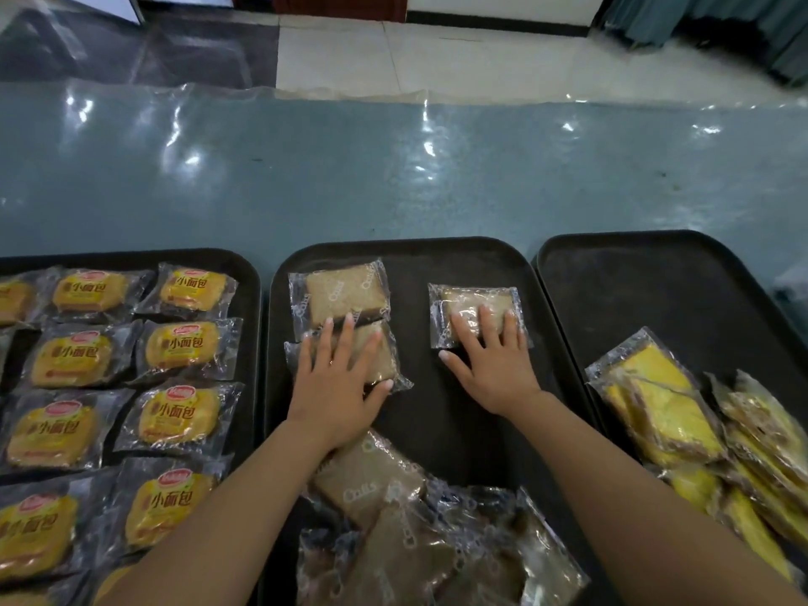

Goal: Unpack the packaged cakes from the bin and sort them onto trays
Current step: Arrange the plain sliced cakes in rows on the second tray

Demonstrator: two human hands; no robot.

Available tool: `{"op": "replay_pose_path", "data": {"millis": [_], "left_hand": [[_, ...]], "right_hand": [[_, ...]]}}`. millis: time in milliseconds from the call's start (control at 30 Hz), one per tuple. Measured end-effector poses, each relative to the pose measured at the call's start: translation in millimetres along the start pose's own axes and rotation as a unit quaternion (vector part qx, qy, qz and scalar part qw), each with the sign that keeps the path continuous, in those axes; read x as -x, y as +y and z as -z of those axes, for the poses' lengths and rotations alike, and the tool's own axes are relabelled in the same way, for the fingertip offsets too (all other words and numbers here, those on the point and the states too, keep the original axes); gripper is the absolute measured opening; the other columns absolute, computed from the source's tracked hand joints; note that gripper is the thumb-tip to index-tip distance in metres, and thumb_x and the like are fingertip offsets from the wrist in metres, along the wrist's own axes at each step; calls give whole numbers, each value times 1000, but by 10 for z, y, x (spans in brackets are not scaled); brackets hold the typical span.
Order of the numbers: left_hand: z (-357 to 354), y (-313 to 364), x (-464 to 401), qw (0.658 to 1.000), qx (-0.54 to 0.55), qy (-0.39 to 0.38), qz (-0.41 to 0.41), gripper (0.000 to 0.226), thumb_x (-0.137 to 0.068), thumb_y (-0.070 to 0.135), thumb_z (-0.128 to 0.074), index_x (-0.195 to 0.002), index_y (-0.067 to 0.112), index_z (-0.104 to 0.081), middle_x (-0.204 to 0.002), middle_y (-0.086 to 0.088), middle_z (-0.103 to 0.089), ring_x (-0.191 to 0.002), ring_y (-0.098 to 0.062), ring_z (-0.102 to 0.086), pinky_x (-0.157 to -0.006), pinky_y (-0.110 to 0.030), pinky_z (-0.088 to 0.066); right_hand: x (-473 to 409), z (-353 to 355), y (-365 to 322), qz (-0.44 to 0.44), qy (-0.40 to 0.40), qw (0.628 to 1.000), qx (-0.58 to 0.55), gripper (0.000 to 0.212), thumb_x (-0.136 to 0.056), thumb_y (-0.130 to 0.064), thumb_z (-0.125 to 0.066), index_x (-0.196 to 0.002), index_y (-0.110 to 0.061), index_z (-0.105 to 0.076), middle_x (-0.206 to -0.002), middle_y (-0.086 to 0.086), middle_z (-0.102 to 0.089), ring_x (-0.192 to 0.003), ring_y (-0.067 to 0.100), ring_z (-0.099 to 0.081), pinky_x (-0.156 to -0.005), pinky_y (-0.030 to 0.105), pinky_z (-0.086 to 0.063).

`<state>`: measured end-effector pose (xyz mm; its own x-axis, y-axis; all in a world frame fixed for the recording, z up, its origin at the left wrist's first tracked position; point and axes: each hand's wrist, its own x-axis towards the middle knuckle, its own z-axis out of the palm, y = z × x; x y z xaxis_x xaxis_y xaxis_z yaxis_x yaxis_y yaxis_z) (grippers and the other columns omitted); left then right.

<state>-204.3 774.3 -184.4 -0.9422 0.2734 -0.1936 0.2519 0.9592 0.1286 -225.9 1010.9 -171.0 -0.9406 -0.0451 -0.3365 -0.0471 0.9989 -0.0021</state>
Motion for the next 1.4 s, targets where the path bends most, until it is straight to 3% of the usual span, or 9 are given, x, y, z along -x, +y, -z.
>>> {"op": "replay_pose_path", "data": {"millis": [200,433,633,800,900,1067,1267,1400], "left_hand": [[-67,-41,-4,999,8,32,-8,73,-83,70,1,-146,38,17,-156,-5,19,-142,-29,23,-116,-51,9],[-132,-56,17,997,16,71,-24,70,-89,67,-12,-150,36,0,-159,-8,0,-145,-30,10,-116,-53,3],[-134,-46,136,996,13,82,-30,65,-94,60,-8,-151,31,-3,-158,-7,-4,-146,-24,5,-114,-53,4],[-170,-120,576,994,18,76,-78,55,-100,47,-20,-151,25,-16,-157,-5,-20,-146,-22,-8,-113,-53,-7],[-169,-201,868,993,13,70,-89,56,-100,46,-23,-151,24,-18,-157,-3,-20,-146,-21,-10,-111,-52,-11],[-181,-277,1199,994,-19,33,-101,57,-95,47,-32,-147,24,-28,-152,-3,-31,-143,-20,-19,-107,-49,-20],[-196,-206,1391,998,-24,-29,-49,60,-91,55,-31,-144,28,-36,-148,-5,-41,-141,-21,-23,-106,-50,-18],[-127,-137,1344,996,-21,-32,-76,57,-90,56,-30,-141,33,-37,-145,-10,-43,-139,-27,-27,-106,-53,-14]], "right_hand": [[-358,81,49,6,-2,1000,-7,69,-91,-69,-12,-149,-41,12,-159,6,16,-142,39,20,-115,50,10],[-518,118,118,18,10,1000,4,63,-94,-64,-12,-149,-42,11,-160,5,14,-144,37,17,-117,50,6],[-259,118,-28,40,52,997,-35,64,-96,-62,-14,-151,-37,7,-160,4,14,-143,24,21,-117,46,8],[391,-130,-352,175,73,979,-80,67,-93,-66,-8,-152,-33,-9,-160,-1,-3,-147,19,6,-119,46,-8],[789,-362,-463,240,75,966,-61,62,-98,-62,-13,-152,-31,-13,-160,-2,-8,-148,18,1,-119,41,-7],[1097,-471,-504,268,81,959,-49,55,-102,-55,-18,-153,-33,-15,-160,-3,-13,-148,19,-5,-115,40,-7],[1346,-531,-514,309,73,948,1,50,-103,-44,-17,-148,-26,-30,-155,-6,-28,-144,17,-23,-111,38,-18],[1471,-565,-472,297,79,952,12,54,-102,-46,-16,-140,-21,-47,-149,-5,-40,-140,15,-31,-109,37,-22]]}}
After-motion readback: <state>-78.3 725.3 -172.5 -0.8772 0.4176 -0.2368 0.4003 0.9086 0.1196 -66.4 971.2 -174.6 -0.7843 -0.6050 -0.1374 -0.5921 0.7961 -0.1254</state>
